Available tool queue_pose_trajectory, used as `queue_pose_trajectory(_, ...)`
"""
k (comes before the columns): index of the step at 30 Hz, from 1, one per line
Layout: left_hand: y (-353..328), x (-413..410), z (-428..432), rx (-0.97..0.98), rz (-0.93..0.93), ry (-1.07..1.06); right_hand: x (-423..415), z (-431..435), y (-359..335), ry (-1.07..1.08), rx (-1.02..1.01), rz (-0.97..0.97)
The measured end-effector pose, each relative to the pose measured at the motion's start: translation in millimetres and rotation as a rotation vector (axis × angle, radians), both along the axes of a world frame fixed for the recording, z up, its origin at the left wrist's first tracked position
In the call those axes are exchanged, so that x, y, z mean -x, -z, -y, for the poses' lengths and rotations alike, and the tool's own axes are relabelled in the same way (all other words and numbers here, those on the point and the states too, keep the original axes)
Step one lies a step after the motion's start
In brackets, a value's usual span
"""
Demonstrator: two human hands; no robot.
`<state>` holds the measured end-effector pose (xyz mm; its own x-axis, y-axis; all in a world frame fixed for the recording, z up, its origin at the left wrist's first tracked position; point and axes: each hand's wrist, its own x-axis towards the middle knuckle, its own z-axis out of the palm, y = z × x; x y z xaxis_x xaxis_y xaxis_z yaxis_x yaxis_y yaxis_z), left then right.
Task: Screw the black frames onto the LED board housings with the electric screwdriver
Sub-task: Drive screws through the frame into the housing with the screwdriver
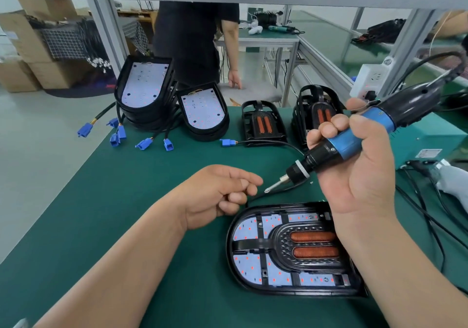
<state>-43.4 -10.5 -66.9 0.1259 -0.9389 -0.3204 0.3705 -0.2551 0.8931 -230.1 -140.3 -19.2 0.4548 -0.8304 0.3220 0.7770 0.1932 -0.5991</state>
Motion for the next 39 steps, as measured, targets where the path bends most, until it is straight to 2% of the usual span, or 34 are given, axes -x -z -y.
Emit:
queue_pose_trajectory(8, 0.8, 7.1, 2.6, 0.028, 0.07, -0.004, -1.6, 0.8, 2.4, 0.032, -0.058, -0.011)
queue_pose_trajectory(16, 3.6, 2.6, 0.4, 0.084, -0.066, 0.065, -1.0, 1.5, 2.3, 0.084, -0.079, -0.008)
queue_pose_trajectory(24, 0.9, 5.0, 0.0, 0.128, 0.018, 0.122, -1.0, 5.0, 2.9, 0.114, -0.13, 0.015)
queue_pose_trajectory(32, 2.3, 5.4, 1.8, 0.115, -0.031, 0.085, -1.2, 4.1, 3.5, 0.108, -0.136, 0.015)
queue_pose_trajectory(39, 1.9, 7.4, 1.9, 0.103, 0.001, 0.073, -1.2, 2.1, 2.8, 0.1, -0.117, 0.007)
